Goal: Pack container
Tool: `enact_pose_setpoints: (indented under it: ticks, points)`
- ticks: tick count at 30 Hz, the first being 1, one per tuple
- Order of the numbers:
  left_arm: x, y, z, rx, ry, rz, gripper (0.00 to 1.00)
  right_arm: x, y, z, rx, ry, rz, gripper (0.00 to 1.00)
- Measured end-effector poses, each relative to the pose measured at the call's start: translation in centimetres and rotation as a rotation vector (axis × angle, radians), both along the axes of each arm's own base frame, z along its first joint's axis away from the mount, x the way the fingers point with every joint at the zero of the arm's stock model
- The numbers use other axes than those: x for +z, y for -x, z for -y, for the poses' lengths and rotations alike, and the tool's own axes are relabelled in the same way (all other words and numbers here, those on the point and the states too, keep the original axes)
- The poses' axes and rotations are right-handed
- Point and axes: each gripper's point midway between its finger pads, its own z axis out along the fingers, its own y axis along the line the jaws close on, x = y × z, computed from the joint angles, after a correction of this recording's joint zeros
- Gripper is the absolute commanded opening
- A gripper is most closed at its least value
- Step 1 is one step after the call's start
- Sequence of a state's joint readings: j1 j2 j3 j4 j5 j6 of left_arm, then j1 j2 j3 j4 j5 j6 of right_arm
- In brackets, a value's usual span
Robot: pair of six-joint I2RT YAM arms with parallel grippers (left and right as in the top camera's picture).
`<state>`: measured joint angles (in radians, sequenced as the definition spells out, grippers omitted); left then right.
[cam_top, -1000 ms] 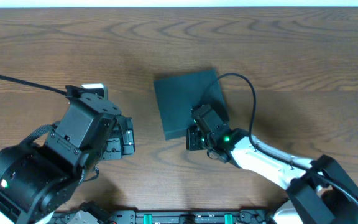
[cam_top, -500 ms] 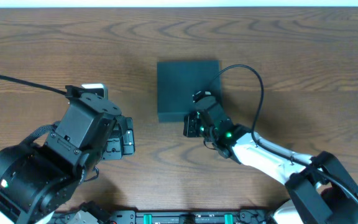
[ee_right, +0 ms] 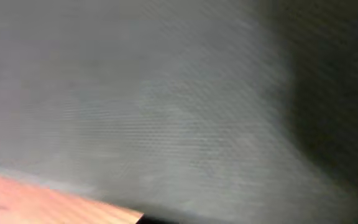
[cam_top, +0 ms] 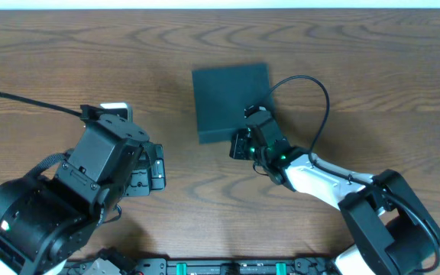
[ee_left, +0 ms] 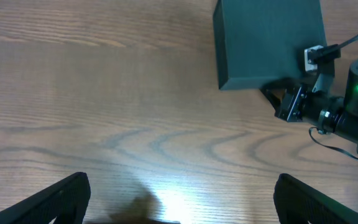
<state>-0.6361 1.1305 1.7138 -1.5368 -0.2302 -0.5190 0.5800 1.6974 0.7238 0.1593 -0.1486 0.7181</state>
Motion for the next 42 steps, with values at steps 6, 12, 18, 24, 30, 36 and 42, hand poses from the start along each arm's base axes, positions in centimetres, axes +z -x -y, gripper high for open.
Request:
enact_pose_setpoints:
  ticks: [6, 12, 18, 24, 30, 36, 42]
  points:
    - [0.0, 0.0, 0.0, 0.0, 0.0, 0.0, 0.95, 2.1, -0.7, -2.2, 0.02, -0.092, 0.046, 0.02]
    - [0.0, 0.0, 0.0, 0.0, 0.0, 0.0, 0.95, 2.6, -0.5, -2.9, 0.029, -0.119, 0.044, 0.02]
    - [0.0, 0.0, 0.0, 0.0, 0.0, 0.0, 0.95, 4.8, 0.0, -4.9, 0.103, -0.189, 0.056, 0.02]
    - [0.0, 0.0, 0.0, 0.0, 0.0, 0.0, 0.95, 12.9, 0.8, -5.0, 0.178, -0.211, 0.269, 0.01]
    - [0.0, 0.0, 0.0, 0.0, 0.0, 0.0, 0.95, 18.8, 0.2, -0.6, 0.169, -0.081, 0.503, 0.01]
    - [0.0, 0.0, 0.0, 0.0, 0.0, 0.0, 0.95, 19.4, -1.1, 5.4, 0.148, 0.106, 0.577, 0.01]
    - [0.0, 0.0, 0.0, 0.0, 0.0, 0.0, 0.95, 24.3, -0.9, 9.3, 0.09, 0.138, 0.736, 0.67]
